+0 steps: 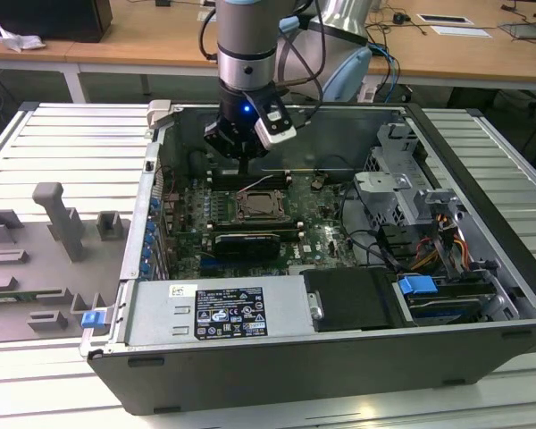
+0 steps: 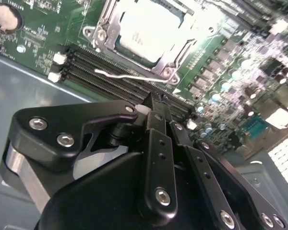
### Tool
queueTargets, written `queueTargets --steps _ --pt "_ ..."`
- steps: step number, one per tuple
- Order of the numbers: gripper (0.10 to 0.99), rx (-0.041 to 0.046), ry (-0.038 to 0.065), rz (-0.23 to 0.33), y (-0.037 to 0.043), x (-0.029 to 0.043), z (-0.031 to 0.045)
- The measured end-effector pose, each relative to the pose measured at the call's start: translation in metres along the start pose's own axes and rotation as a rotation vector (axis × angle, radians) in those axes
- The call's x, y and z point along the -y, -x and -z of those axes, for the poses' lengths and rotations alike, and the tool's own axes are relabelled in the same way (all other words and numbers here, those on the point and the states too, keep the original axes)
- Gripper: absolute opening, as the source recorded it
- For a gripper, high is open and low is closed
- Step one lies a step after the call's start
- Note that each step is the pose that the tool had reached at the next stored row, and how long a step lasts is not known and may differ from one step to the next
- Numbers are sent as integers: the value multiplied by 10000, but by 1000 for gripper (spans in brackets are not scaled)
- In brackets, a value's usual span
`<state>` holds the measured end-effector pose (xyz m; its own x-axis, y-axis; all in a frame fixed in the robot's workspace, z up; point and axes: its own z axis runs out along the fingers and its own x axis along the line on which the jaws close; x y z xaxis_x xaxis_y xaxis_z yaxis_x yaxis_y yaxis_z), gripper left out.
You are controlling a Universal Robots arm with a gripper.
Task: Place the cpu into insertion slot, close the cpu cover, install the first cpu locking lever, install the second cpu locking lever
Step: 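Install the first cpu locking lever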
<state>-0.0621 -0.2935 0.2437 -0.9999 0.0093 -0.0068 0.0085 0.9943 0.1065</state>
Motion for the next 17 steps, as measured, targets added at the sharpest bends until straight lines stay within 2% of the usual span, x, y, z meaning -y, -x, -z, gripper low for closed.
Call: queueTargets --steps 1,2,8,13,17 --pt "106 -1 130 -1 4 1 -4" --pt "106 2 158 -1 7 2 -16" --pt "106 -22 157 186 94 12 -117" --pt "106 -2 158 380 136 16 -156" --pt "106 -2 158 380 218 16 -183"
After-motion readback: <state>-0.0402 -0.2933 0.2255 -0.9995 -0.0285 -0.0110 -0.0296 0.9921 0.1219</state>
